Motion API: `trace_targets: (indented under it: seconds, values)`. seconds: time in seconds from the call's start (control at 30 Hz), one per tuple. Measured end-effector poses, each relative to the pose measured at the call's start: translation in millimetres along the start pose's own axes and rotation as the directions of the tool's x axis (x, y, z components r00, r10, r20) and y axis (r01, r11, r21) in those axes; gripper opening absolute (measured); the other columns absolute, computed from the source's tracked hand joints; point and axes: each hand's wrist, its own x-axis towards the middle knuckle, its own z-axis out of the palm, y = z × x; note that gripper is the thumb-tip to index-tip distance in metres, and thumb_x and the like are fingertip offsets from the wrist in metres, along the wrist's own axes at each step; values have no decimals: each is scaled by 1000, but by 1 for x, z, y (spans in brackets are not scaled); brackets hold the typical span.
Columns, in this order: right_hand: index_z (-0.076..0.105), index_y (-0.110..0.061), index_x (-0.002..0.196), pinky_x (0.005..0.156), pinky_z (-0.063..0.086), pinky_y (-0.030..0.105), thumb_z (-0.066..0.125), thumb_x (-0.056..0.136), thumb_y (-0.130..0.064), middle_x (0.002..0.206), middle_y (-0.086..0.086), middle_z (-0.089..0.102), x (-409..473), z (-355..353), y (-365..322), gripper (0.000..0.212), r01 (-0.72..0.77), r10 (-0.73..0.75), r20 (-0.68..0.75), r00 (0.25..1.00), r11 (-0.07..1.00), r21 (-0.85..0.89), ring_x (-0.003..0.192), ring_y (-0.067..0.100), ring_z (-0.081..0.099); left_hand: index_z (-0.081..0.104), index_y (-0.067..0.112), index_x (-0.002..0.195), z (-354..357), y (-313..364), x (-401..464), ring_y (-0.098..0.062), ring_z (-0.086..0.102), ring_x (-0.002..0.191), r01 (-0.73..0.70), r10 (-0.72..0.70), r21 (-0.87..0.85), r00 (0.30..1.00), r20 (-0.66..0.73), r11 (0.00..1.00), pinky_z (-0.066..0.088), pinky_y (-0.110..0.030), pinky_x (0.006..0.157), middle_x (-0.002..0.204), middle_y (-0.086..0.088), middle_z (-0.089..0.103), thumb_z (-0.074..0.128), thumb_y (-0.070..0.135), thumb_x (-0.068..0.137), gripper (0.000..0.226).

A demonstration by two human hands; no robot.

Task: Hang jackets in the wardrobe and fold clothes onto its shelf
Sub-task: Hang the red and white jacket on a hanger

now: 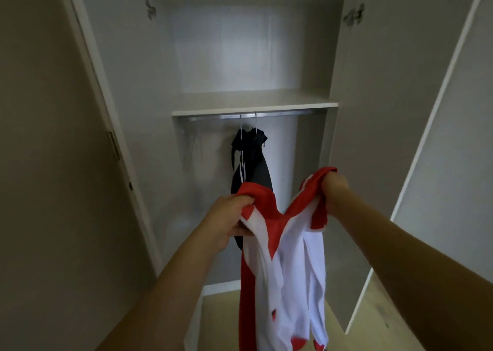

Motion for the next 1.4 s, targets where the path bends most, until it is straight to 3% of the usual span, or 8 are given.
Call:
trace_targets:
  seconds: [0.13,0.27,0.5,0.63,0.8,0.93,1.27,1.4]
  values:
    - [45,-15,49,45,36,22,47,79,-10,48,6,42,82,30,-18,30,9,27,151,988,972,-234,45,20,39,65,8,103,-2,8,99,-18,71,63,5,-19,-136,994,-107,991,54,-27,49,75,-8,73,61,22,91,19]
    - [53,-9,80,55,44,28,47,78,0,72,10,55,159,57,-30,10,261,9,390,921,728,-633,62,21,55,64,4,107,-9,20,180,-24,69,73,27,-54,-168,986,-156,985,54,-28,48,86,-14,71,58,21,93,23]
    - [48,-10,96,52,34,17,51,91,-11,86,7,58,264,122,-26,6,693,-177,671,720,241,-680,65,10,48,70,27,104,-16,33,275,-14,71,88,23,-412,753,848,334,658,55,-25,71,96,4,74,70,33,87,18]
    - [57,-13,76,51,35,22,48,90,-14,80,8,63,304,155,-26,17,708,-211,680,702,112,-697,61,15,50,61,30,95,-43,56,363,-16,65,96,115,-452,891,885,109,439,51,-28,77,95,8,65,65,28,90,6]
    - [54,-15,69,55,41,28,47,89,-16,67,1,56,342,185,-24,21,668,-271,622,734,125,-734,62,20,54,59,-1,93,-103,69,490,-29,59,91,188,34,804,968,-250,564,50,-37,76,92,-16,58,58,12,90,14]
    - [59,-8,78,59,43,29,49,88,-11,78,10,65,370,213,-27,14,662,-230,623,747,183,-727,68,25,58,25,-1,147,-134,68,564,-38,43,130,431,-12,679,849,-529,595,39,-45,107,145,-23,38,54,23,92,66]
    - [68,-10,96,78,52,34,42,83,3,94,7,67,434,240,-11,32,524,-19,546,838,312,-793,90,27,63,46,-1,138,-158,63,679,-29,62,95,428,-115,495,832,-543,756,54,-15,68,110,-15,61,47,17,102,40]
    - [69,-5,95,79,54,40,42,86,-2,90,10,68,454,232,-5,28,437,-6,464,886,351,-828,86,30,65,45,-8,134,-148,61,671,-34,44,132,203,174,454,731,-660,867,35,-28,105,143,-23,45,39,16,105,38]
